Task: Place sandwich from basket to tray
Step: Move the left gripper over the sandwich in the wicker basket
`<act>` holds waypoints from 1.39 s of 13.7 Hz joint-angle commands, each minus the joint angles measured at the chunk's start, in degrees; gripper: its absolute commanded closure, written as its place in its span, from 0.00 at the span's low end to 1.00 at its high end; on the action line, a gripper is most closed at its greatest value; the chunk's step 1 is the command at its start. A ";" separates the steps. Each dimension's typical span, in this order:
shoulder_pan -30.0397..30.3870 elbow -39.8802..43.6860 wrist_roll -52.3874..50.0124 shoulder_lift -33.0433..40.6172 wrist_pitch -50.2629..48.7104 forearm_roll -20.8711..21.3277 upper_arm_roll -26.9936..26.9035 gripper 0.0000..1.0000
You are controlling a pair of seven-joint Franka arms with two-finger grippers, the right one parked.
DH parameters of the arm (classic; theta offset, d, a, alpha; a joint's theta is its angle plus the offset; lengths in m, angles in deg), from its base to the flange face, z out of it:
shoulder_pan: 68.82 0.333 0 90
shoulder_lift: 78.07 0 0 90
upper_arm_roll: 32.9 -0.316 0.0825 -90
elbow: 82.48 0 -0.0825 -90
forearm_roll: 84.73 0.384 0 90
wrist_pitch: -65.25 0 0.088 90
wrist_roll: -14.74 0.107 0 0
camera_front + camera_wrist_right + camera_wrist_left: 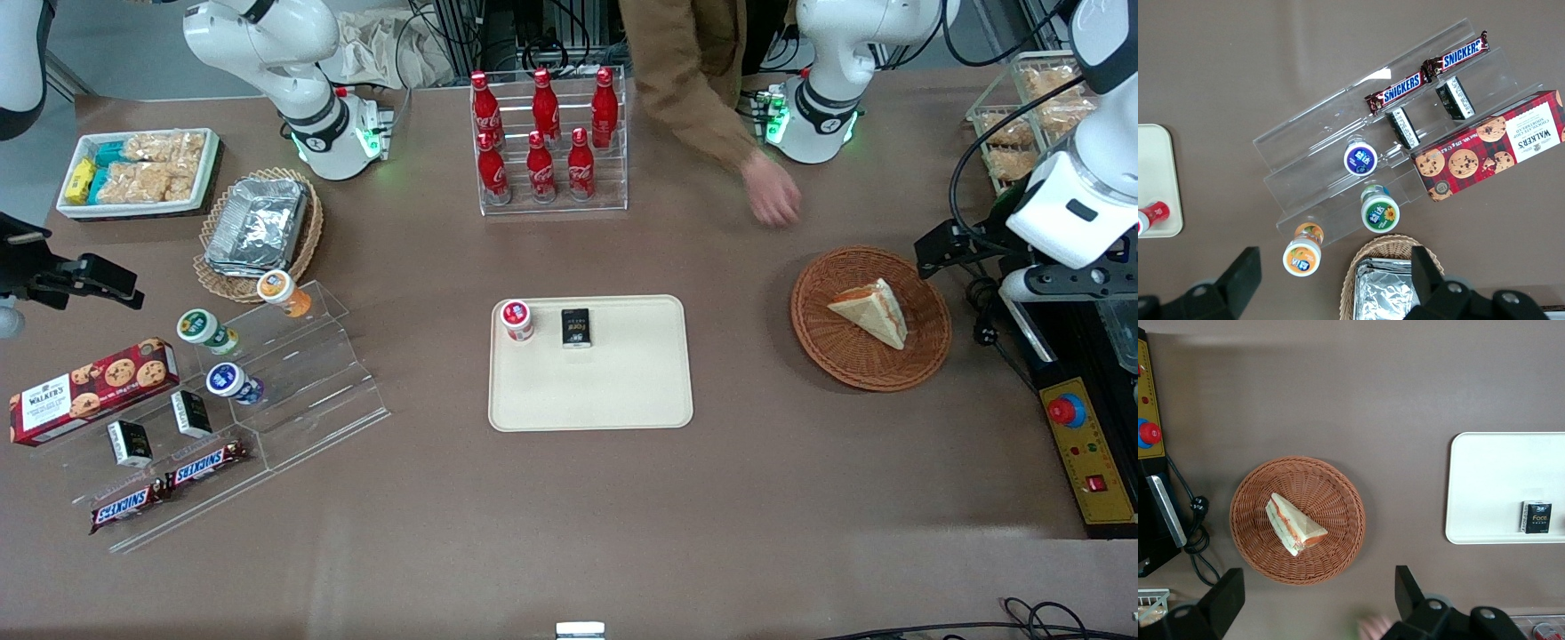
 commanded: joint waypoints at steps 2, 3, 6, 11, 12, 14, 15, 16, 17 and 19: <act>0.22 1.71 -0.28 -0.81 -1.07 0.03 -0.42 0.00; 0.22 1.45 -0.37 -0.81 -1.24 0.03 -1.38 0.00; 0.14 -4.42 -5.19 -0.11 -2.56 -0.41 -4.71 0.00; 0.05 -29.52 -30.84 6.99 19.26 4.06 -5.52 0.00; 0.13 -34.89 -34.79 7.97 24.98 4.25 -5.69 0.00; 0.05 -41.77 -40.95 7.45 35.27 4.60 -5.70 0.00; 0.05 -43.62 -44.63 6.06 39.06 4.60 -5.61 0.00; 0.05 -45.21 -47.11 4.91 42.32 4.69 -5.61 0.00; 0.05 -47.23 -47.83 4.12 45.31 4.69 -5.61 0.00; 0.13 -53.11 -48.36 3.06 54.17 4.69 -5.78 0.00</act>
